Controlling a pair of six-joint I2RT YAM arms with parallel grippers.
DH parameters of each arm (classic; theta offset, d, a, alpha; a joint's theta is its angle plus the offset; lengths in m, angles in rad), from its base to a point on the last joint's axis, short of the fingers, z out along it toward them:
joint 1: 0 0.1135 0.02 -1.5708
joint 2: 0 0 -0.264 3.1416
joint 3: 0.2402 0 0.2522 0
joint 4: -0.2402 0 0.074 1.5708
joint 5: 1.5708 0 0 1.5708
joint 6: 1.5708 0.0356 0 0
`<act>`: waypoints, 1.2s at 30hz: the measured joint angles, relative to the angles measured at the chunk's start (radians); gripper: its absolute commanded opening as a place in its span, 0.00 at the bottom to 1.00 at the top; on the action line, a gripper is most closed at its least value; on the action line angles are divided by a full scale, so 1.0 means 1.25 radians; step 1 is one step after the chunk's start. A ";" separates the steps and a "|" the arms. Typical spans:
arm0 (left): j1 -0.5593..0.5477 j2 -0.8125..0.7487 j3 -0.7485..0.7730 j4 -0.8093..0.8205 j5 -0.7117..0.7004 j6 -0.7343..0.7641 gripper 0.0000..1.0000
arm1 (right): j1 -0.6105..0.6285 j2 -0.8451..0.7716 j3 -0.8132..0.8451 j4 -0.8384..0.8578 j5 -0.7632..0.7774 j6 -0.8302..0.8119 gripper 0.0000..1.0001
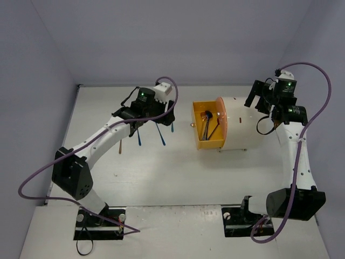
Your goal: Sort the eating utensils into containers
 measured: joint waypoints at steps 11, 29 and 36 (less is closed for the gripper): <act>-0.009 0.123 -0.004 0.094 0.248 0.175 0.62 | -0.066 0.055 -0.003 0.027 -0.114 0.035 1.00; -0.028 0.364 0.204 0.155 0.396 0.289 0.62 | -0.077 0.056 -0.077 0.116 -0.162 0.048 1.00; -0.044 0.426 0.301 0.137 0.393 0.313 0.62 | -0.084 0.055 -0.094 0.153 -0.122 0.046 1.00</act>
